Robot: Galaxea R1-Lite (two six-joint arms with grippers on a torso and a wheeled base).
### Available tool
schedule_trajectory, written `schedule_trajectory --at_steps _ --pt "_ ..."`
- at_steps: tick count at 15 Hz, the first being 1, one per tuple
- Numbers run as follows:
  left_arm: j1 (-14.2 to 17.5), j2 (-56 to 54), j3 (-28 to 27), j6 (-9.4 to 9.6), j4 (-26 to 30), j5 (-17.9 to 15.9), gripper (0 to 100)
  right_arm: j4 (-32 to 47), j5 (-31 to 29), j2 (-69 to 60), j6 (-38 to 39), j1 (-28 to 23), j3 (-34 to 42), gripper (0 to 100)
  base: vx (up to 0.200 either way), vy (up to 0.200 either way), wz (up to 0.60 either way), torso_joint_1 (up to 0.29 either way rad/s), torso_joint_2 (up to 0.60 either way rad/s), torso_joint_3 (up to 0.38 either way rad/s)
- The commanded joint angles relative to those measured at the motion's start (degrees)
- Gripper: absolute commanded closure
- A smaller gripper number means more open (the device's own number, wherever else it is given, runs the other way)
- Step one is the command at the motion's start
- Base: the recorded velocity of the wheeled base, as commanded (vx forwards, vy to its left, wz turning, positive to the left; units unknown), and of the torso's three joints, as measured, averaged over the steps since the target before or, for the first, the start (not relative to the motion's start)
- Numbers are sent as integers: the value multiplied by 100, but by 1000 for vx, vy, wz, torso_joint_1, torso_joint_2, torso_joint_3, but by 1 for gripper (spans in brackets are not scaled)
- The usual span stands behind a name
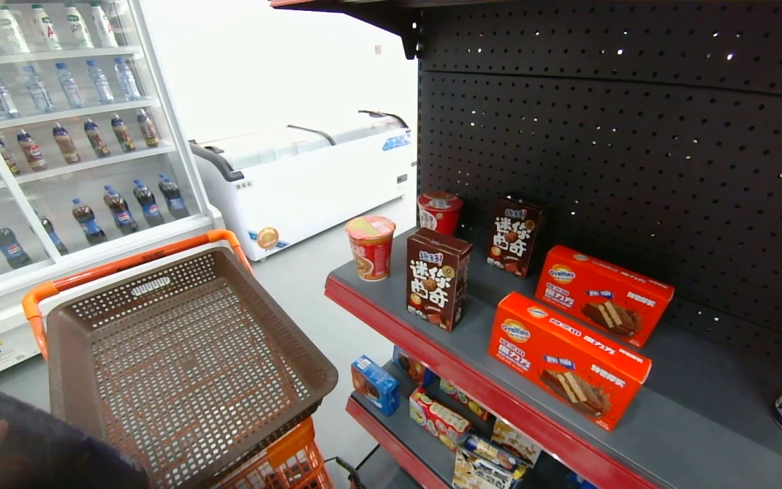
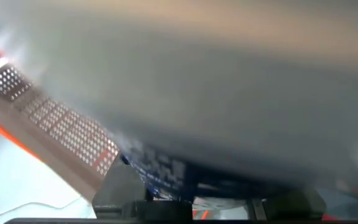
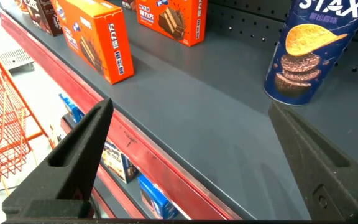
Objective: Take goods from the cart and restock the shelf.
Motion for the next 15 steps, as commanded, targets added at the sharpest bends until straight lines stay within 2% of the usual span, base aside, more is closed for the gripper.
schedule_trajectory --at_steps 1,3,8,11,15 --pt "-3 -1698 -78 -8 1133 -10 100 -2 2 2 -4 1 0 0 0 0 0 0 0 0" --pt "-3 -1970 -87 -8 1432 -10 100 -2 11 2 -4 1 0 0 0 0 0 0 0 0" --pt "-12 -1970 -60 -17 1441 -10 100 -2 11 2 -4 1 0 0 0 0 -600 -2 2 6" --pt "-12 -1979 -78 -254 1432 -2 100 -2 11 2 -4 1 0 0 0 0 -600 4 5 4" --pt "-3 -1988 -52 -280 1441 -2 100 -2 11 2 -4 1 0 0 0 0 -600 1 2 5"
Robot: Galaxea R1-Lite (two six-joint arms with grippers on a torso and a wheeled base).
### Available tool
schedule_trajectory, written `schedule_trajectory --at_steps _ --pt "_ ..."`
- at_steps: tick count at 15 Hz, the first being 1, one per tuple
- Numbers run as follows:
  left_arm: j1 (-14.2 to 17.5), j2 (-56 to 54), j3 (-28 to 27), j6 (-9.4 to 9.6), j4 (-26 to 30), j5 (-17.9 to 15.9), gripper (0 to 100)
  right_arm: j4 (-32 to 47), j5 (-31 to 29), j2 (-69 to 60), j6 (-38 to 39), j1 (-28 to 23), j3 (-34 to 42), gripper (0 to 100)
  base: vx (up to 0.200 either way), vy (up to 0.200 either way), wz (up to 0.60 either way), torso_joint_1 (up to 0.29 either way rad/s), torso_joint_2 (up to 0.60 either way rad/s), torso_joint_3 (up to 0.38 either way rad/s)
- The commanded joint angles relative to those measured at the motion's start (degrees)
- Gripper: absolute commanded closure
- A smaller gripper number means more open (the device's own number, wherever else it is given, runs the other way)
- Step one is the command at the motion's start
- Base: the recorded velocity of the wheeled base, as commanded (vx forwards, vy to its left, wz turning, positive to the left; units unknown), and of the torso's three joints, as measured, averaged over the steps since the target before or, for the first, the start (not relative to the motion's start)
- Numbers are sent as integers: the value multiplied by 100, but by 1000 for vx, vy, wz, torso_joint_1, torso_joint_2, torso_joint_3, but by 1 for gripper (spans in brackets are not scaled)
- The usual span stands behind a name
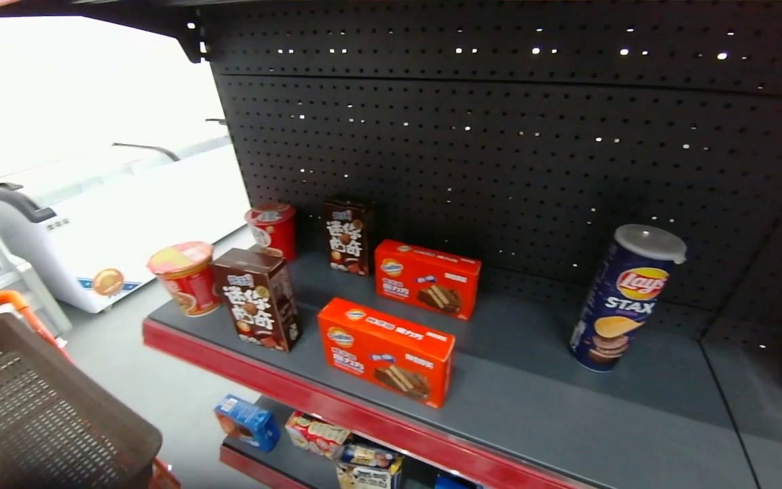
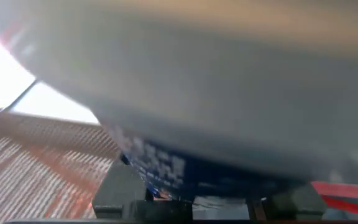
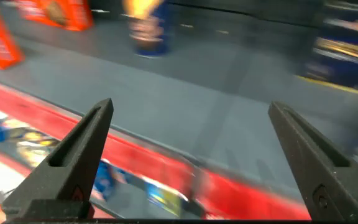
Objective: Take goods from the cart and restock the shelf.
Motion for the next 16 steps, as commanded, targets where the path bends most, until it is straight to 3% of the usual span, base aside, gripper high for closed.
schedule_trajectory --at_steps 1,6,11,16 --pt "8 24 22 -1 -2 3 100 -2 4 2 -4 1 0 0 0 0 0 0 0 0" --pt "-1 24 -22 -10 -2 -6 100 -2 4 2 -4 1 0 0 0 0 0 0 0 0" --pt "-1 15 -14 -10 7 -14 100 -2 4 2 -4 1 0 0 0 0 -600 1 1 4" --pt "-1 -117 -84 -19 7 30 100 -2 4 2 -4 1 0 0 0 0 0 0 0 0"
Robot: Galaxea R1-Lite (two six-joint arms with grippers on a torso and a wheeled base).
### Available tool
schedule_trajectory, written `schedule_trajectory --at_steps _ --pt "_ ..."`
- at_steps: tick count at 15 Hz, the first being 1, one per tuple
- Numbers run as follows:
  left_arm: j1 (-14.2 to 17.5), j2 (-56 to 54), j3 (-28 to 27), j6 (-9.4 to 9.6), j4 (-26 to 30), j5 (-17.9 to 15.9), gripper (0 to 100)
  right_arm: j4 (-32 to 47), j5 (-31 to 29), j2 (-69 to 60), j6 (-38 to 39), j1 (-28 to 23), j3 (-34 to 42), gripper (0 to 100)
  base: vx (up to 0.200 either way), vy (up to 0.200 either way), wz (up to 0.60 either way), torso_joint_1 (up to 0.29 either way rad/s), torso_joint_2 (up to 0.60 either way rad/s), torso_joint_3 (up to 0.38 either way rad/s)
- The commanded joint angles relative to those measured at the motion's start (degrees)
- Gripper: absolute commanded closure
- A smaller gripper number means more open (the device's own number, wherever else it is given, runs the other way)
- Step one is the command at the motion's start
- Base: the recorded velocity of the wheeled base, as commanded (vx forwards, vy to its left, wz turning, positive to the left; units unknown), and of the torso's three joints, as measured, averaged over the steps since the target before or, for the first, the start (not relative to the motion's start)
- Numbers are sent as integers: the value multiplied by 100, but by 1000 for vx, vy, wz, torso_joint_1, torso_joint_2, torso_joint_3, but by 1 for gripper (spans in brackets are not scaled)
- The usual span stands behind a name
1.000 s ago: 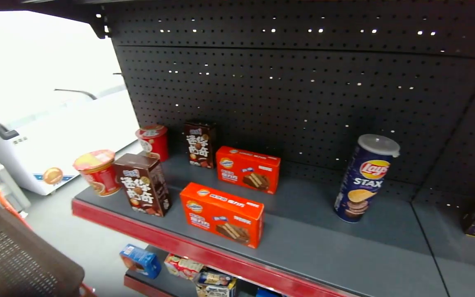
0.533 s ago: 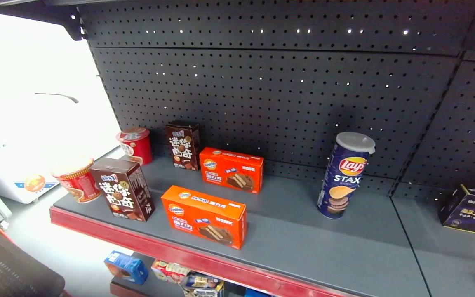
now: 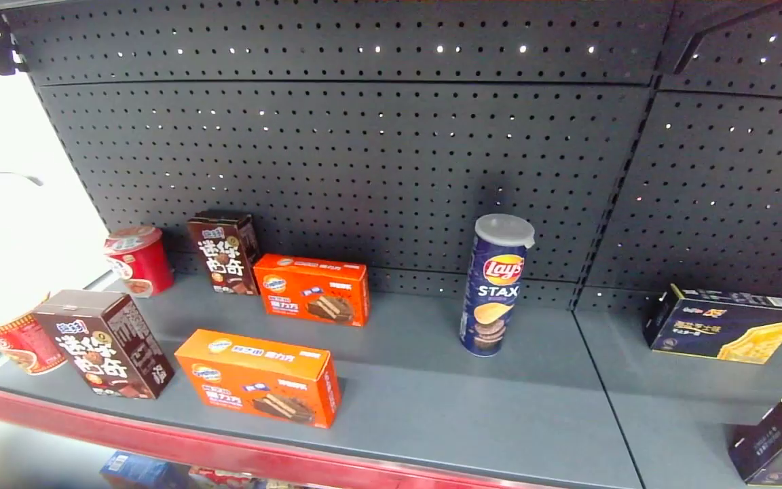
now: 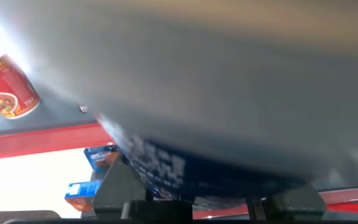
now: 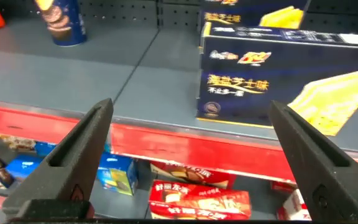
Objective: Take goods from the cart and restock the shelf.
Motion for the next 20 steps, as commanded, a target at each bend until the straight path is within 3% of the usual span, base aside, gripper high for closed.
schedule_trajectory --at_steps 1,7,9,10,12,13,17,20 --pt "11 -37 -54 2 -6 16 100 16 1 11 -10 2 0 0 0 0 0 0 0 0" --pt "29 -46 -63 2 3 25 100 -11 238 169 -265 64 -9 0 0 0 0 0 0 0" --pt "55 -72 -230 2 240 25 100 -63 282 345 385 143 -132 0 0 0 0 0 0 0" --pt "55 -125 -300 2 372 25 100 -151 186 1365 913 248 -1090 0 0 0 0 0 0 0" --pt "46 -230 -283 2 495 25 100 -406 326 2384 157 582 -1969 0 0 0 0 0 0 0" --pt "55 -327 -248 2 504 25 100 -388 599 2789 -177 987 -2364 0 0 0 0 0 0 0" --pt "46 -336 -248 2 504 25 100 -318 731 3958 -379 1945 -3146 0 0 0 0 0 0 0" --pt "38 -318 -292 2 504 25 100 -362 748 4819 -283 2551 -3322 0 0 0 0 0 0 0"
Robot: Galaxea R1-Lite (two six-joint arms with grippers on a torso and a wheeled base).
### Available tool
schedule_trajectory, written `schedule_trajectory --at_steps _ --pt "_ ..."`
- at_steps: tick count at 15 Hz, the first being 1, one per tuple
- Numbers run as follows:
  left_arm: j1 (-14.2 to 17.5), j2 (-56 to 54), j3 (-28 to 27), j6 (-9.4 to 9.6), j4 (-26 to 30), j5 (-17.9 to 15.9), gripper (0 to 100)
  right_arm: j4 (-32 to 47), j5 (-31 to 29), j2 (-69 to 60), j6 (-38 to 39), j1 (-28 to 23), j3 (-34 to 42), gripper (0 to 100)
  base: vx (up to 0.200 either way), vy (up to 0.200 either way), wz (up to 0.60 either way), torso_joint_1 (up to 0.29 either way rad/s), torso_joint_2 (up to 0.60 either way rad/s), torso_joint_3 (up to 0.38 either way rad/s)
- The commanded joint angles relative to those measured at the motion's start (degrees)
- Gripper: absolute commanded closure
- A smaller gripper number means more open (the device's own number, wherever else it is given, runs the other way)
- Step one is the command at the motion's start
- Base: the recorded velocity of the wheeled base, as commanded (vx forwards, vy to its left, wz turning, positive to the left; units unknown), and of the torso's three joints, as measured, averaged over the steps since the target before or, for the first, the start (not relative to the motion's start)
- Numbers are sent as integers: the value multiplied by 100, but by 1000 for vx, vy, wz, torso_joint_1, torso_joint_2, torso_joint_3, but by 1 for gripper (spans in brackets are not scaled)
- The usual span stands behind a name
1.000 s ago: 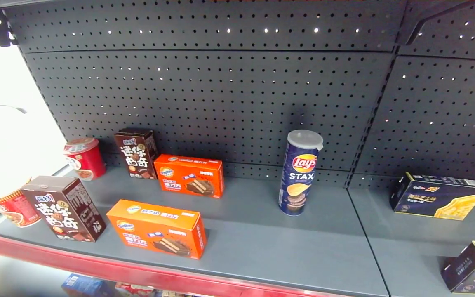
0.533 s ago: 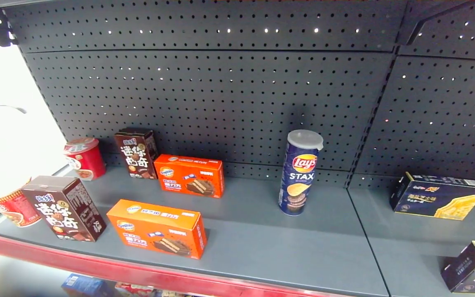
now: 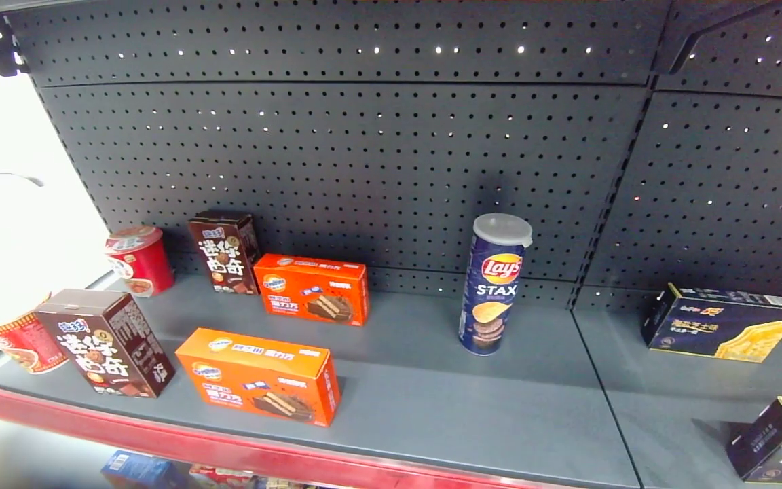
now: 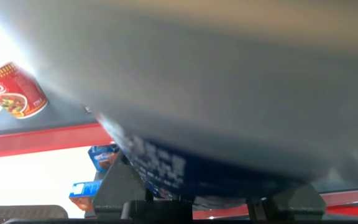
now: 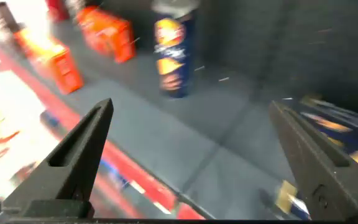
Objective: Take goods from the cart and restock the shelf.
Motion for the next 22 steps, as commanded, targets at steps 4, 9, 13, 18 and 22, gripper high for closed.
schedule_trajectory --at_steps 4,9,13,18,22 --pt "-8 15 -1 2 0 -26 100 -199 981 2154 -160 635 -879 0 0 0 0 0 0 0" --pt "-8 6 43 -7 0 -26 100 -1632 1517 3868 -625 301 -1336 0 0 0 0 0 0 0" --pt "-16 15 -27 -7 0 -43 100 -2159 2457 4606 -924 -270 -1354 0 0 0 0 0 0 0" --pt "-34 15 -36 -7 0 -61 100 -2678 2993 5230 -924 -402 -1468 0 0 0 0 0 0 0" --pt "-25 6 -27 -7 0 -96 100 -2854 3494 5617 -924 -525 -1679 0 0 0 0 0 0 0"
